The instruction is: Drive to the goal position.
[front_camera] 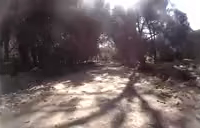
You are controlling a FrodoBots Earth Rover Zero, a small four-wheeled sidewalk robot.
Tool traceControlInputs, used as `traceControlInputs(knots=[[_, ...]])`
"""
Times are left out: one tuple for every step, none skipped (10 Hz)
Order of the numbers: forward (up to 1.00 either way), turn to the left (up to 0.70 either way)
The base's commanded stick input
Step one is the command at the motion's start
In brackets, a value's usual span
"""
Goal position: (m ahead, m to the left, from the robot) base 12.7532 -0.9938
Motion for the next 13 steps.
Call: traceControlInputs(knots=[[0.85,0.0],[0.85,0.0],[0.85,0.0],[0.85,0.0],[0.85,0.0],[0.85,0.0],[0.85,0.0],[0.85,0.0],[0.85,0.0],[0.85,0.0],[0.85,0.0],[0.85,0.0],[0.85,0.0]])
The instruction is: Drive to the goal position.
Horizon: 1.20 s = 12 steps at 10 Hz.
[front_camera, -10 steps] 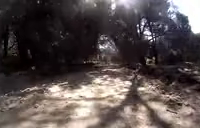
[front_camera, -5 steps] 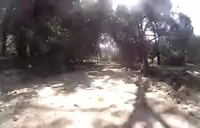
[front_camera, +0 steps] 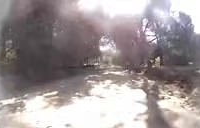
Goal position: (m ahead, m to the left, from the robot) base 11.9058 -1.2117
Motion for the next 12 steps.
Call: traceControlInputs(knots=[[0.85,0.0],[0.85,0.0],[0.85,0.0],[0.85,-0.34],[0.85,-0.34],[0.85,-0.27],[0.85,0.0],[0.85,0.0],[0.85,0.0],[0.85,0.0],[0.85,0.0],[0.85,0.0]])
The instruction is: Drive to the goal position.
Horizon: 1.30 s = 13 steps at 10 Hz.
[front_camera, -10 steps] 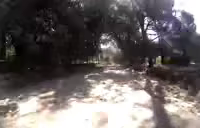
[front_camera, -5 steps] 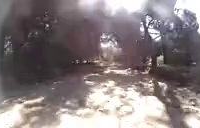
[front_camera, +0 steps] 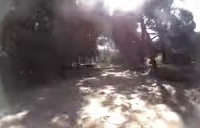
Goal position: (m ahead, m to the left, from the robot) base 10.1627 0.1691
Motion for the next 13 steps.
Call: traceControlInputs(knots=[[0.85,0.0],[0.85,0.0],[0.85,0.0],[0.85,0.0],[0.85,0.0],[0.85,0.0],[0.85,0.0],[0.85,0.0],[0.85,0.0],[0.85,0.0],[0.85,0.0],[0.85,0.0],[0.85,0.0]])
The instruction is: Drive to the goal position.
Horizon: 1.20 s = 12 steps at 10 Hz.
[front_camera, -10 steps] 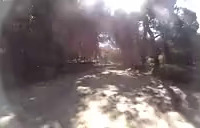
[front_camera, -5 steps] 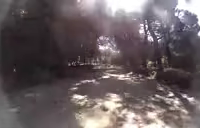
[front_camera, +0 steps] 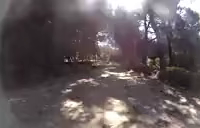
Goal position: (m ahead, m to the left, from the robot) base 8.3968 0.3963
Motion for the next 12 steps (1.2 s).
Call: traceControlInputs(knots=[[0.85,0.0],[0.85,0.0],[0.85,0.0],[0.85,0.0],[0.85,0.0],[0.85,0.0],[0.85,0.0],[0.85,0.0],[0.85,0.0],[0.85,0.0],[0.85,0.0],[0.85,0.0]])
